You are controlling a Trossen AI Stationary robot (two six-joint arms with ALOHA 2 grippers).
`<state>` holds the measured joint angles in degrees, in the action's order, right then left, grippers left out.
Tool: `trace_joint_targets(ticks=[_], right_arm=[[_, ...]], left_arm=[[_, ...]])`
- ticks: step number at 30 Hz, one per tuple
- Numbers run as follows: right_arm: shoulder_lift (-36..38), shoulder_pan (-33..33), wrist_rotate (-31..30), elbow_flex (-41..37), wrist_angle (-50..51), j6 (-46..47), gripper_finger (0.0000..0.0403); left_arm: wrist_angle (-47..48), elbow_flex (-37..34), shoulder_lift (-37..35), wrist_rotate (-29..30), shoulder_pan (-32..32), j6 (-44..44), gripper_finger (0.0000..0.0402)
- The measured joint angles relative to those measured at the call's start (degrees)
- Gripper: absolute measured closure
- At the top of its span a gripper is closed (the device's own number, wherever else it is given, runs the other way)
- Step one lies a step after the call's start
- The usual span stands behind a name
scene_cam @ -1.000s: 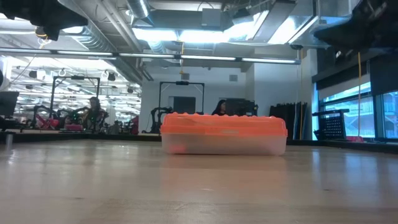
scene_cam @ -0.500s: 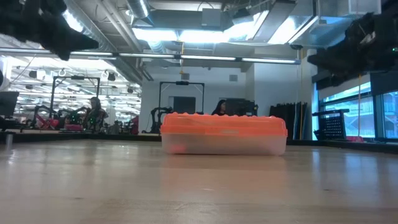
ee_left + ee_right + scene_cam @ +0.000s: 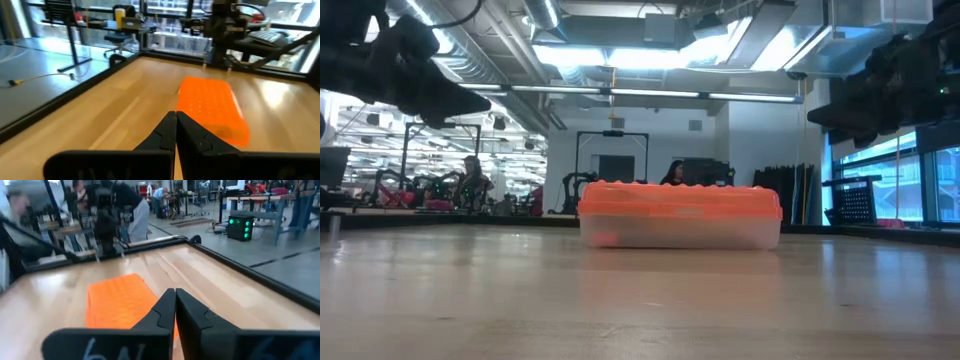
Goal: Pack school essentials
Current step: Return to Home Position
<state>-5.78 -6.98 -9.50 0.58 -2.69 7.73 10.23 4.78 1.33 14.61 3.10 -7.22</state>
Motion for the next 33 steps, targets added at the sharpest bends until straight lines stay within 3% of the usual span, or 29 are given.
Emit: trace_joint_targets(ticks=[5,9,33], right_arm=[[-0.85,0.0,-0.03,0.0,0.04,-8.46,0.0387],[-0.86,-0.02,0.0,0.0,0.02,-12.78,0.0387],[-0.83,-0.02,0.05,0.0,-0.01,-11.1,0.0386]], left_arm=[[0.9,0.0,0.14,5.28,0.02,0.1,0.0401],[0.82,0.0,0.15,5.44,-0.01,0.23,0.0401],[0.84,0.0,0.14,5.48,-0.01,0.26,0.0401]])
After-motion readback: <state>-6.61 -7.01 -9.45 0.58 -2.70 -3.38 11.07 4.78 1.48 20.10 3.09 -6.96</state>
